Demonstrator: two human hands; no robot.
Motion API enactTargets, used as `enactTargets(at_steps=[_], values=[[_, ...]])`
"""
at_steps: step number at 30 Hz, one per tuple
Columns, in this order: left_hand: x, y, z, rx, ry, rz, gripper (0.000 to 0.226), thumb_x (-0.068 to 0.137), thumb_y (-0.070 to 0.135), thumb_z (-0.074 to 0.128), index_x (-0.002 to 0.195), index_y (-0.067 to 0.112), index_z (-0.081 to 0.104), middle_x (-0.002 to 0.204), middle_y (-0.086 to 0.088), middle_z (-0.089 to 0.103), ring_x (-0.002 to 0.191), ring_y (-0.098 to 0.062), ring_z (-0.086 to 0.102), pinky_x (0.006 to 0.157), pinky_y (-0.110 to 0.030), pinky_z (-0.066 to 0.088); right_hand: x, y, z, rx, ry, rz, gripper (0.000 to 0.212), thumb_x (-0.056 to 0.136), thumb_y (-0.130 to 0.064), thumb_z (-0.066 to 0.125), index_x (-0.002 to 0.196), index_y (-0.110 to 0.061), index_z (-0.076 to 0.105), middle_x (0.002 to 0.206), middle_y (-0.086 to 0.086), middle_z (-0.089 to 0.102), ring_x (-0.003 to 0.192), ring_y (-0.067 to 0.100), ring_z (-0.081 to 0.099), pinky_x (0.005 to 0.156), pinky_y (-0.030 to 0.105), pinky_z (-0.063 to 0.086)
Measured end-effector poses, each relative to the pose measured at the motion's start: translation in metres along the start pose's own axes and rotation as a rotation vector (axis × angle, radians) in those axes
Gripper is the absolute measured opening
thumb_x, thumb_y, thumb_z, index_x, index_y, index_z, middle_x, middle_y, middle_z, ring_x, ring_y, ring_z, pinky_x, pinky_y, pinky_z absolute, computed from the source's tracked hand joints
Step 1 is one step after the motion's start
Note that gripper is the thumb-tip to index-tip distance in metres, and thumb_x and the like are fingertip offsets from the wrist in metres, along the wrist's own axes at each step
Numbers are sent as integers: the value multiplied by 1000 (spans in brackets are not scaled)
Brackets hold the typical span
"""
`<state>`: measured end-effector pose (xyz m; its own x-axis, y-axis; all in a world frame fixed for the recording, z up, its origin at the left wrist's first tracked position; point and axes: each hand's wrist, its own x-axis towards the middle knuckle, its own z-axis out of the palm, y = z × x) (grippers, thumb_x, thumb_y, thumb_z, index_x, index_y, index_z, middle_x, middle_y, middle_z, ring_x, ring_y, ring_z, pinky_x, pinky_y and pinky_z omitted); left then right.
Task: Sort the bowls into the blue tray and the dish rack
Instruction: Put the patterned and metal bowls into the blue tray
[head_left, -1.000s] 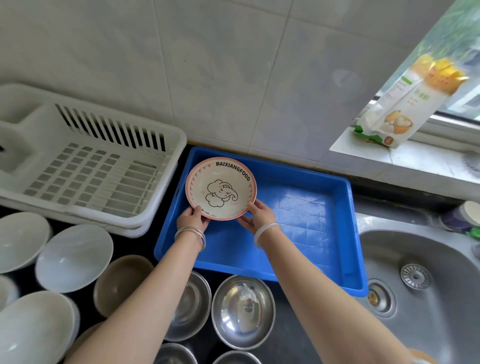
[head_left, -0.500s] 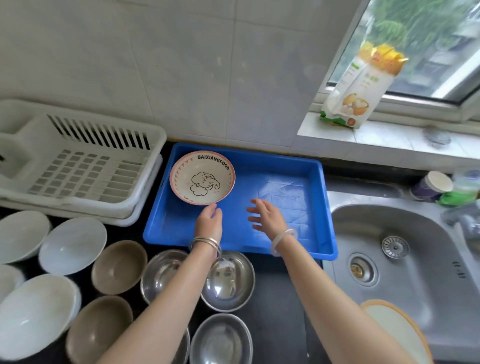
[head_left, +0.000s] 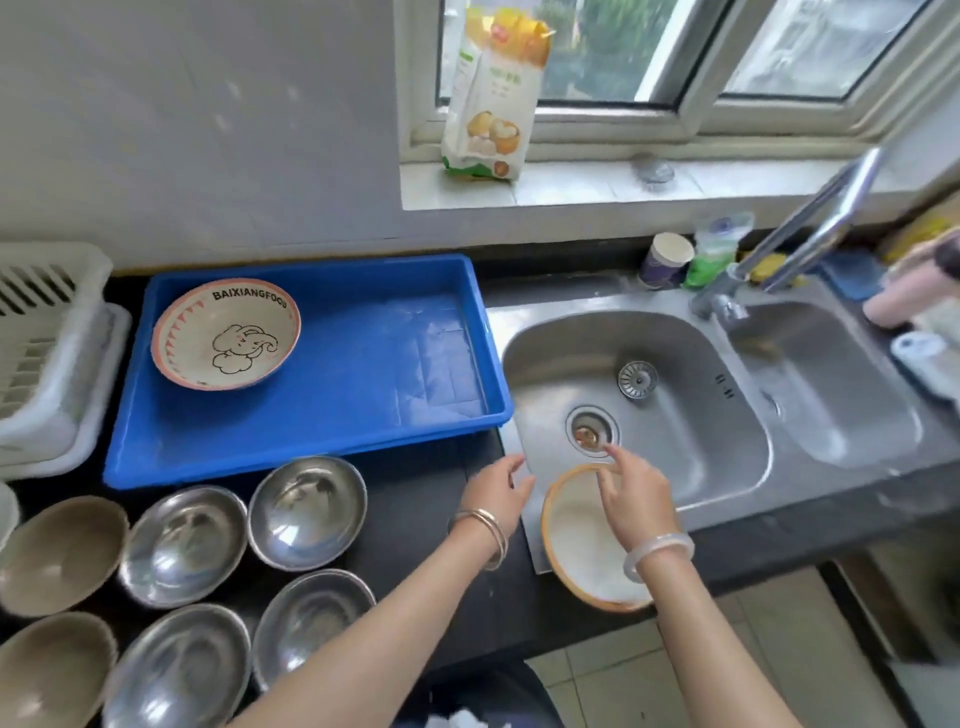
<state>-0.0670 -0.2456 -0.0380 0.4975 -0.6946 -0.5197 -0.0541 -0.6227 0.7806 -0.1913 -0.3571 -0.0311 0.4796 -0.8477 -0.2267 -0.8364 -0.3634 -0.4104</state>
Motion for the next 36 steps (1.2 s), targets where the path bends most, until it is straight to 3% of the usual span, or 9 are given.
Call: enactTargets(at_steps=[3,6,10,18,22,25,27,32,36], values=[[3,-2,31,56,-79,-39,48,90,27,54,137,22,42,140,0,49,127,-20,48,103,-29,38,-7,37,-4,-41,-64,78,44,93,-13,48,137,-11,43,138,9,51,127,29,45,107,37,34],[4,-12,49,11,-113,-93,40,88,18,52,127,25,50,124,-4,62,113,-25,57,96,-32,47,-12,58,-2,35,-115,174,47,95,-11,41,140,-22,38,131,11,55,111,32,53,87,34,43],[4,-18,58,-164,-129,-174,35,91,13,44,122,28,50,103,-2,60,87,-24,62,58,-32,58,-12,71,-1,116,-109,245,43,96,-13,35,133,-32,45,112,13,62,84,26,49,72,29,38],[3,-12,14,-232,-6,-168,24,92,14,44,104,34,50,87,8,59,78,-15,61,44,-21,48,-2,41,-8,164,-79,52,35,91,-11,52,125,-17,56,113,7,69,106,29,61,83,29,44],[2,-11,-36,-326,136,-141,12,88,21,54,99,26,57,92,2,63,83,-20,64,55,-29,56,13,0,-8,224,-67,-34,30,87,-14,56,116,-18,63,97,6,73,92,23,64,70,24,38],[-3,-14,-72,-467,260,-131,12,87,22,58,99,19,57,86,0,61,73,-15,61,47,-23,53,25,-40,-6,276,-74,-111,26,85,-12,57,109,-17,67,84,3,72,75,15,60,64,21,39],[-8,-18,-93,-559,346,-114,13,89,21,55,101,16,55,83,-1,61,68,-12,59,45,-19,50,32,-71,-2,328,-108,-129,26,85,-12,57,108,-16,67,82,5,71,68,19,63,61,25,50],[-22,-38,-141,-764,556,-55,11,91,16,53,102,17,55,91,-2,64,76,-16,60,54,-24,54,53,-149,22,378,-150,-200,25,85,-15,58,109,-15,67,79,-3,64,74,15,62,63,19,48],[-22,-55,-186,-771,727,-28,12,90,13,54,100,19,58,96,-2,62,80,-14,59,47,-24,56,66,-213,47,392,-218,-256,21,86,-14,54,100,-16,69,76,-3,64,56,7,60,45,8,47]])
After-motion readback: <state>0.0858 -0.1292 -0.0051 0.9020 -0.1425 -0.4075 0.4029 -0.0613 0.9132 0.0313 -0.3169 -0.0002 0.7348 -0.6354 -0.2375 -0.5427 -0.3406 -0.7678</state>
